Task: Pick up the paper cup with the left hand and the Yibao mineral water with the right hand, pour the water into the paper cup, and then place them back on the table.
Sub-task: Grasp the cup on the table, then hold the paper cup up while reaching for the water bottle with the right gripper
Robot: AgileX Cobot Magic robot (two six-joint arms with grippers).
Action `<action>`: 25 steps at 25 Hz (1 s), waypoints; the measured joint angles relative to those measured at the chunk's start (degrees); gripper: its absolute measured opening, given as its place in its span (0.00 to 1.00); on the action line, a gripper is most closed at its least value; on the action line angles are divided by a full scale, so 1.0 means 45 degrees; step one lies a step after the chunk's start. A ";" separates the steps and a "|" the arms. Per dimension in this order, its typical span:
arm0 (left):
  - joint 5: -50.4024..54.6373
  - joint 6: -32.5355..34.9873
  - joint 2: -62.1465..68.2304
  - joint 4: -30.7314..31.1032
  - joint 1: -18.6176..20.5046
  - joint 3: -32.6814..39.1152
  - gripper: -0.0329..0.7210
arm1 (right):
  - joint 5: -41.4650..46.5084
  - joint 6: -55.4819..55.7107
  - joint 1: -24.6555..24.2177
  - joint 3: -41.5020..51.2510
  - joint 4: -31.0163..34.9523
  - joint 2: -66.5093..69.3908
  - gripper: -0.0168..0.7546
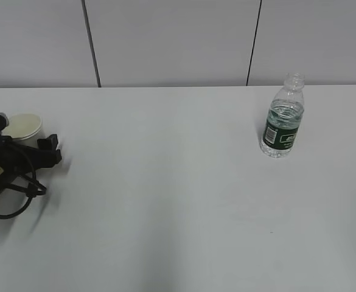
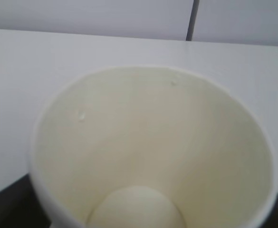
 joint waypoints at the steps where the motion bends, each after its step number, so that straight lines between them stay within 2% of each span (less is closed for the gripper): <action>1: 0.0000 0.0000 0.0000 0.0000 0.0000 -0.0049 0.83 | 0.0000 0.0000 0.0000 0.0000 0.0000 0.0000 0.78; 13: -0.0016 0.0000 0.0212 -0.0010 0.0000 -0.0156 0.81 | 0.0000 0.0000 0.0000 0.0000 0.0000 0.0000 0.78; 19: 0.0001 0.0000 0.0234 -0.0010 0.0000 -0.0156 0.67 | 0.0000 0.0000 0.0000 0.0000 0.0000 0.0000 0.78; 25: -0.0011 0.0000 0.0234 -0.0010 0.0000 -0.0197 0.60 | 0.0000 0.0000 0.0000 0.0000 0.0000 0.0000 0.78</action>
